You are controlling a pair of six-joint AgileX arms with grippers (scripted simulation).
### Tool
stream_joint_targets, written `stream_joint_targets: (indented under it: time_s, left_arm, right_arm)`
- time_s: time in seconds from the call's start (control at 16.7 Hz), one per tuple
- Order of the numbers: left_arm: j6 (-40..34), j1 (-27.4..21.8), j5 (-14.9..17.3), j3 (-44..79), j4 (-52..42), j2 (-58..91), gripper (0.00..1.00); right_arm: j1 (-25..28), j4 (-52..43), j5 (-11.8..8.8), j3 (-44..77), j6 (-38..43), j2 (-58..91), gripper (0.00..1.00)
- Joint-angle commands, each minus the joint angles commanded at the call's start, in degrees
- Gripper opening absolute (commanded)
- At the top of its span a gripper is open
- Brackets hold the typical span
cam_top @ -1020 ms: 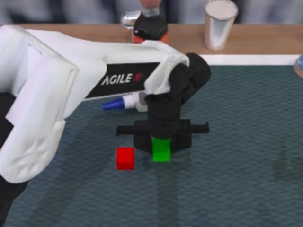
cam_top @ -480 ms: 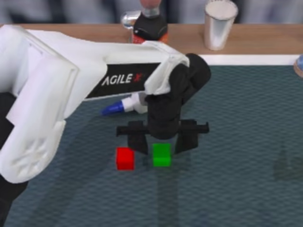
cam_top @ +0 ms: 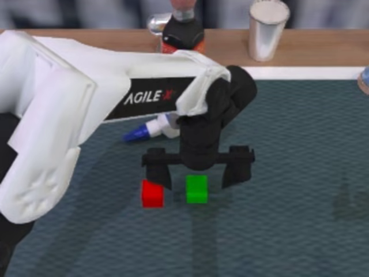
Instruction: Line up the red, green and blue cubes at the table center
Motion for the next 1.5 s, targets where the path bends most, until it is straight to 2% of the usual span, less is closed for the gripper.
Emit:
stream_joint_targets:
  time_s: [0.24,0.66,1.02,1.26,1.5]
  left_arm:
    - [-0.1,0.1,0.0,0.9,-1.0,-0.3,1.00]
    - [-0.3,1.0,0.0,9.0,-13.3,-4.2,1.00]
    - [0.5,1.1,0.0,8.9,-13.3,-4.3,1.00]
    - [8.8,6.5,0.0,6.9,-12.1,-5.3,1.00]
    - [25.5,15.9,0.3,2.7,-10.4,-6.9,1.00]
  right_arm:
    - [0.0,0.0,0.0,0.0,0.0,0.0,1.00]
    - [0.0,0.0,0.0,0.0,0.0,0.0,1.00]
    - [0.0,0.0,0.0,0.0,0.0,0.0,1.00]
    - [0.0,0.0,0.0,0.0,0.0,0.0,1.00]
    - [0.0,0.0,0.0,0.0,0.0,0.0,1.00]
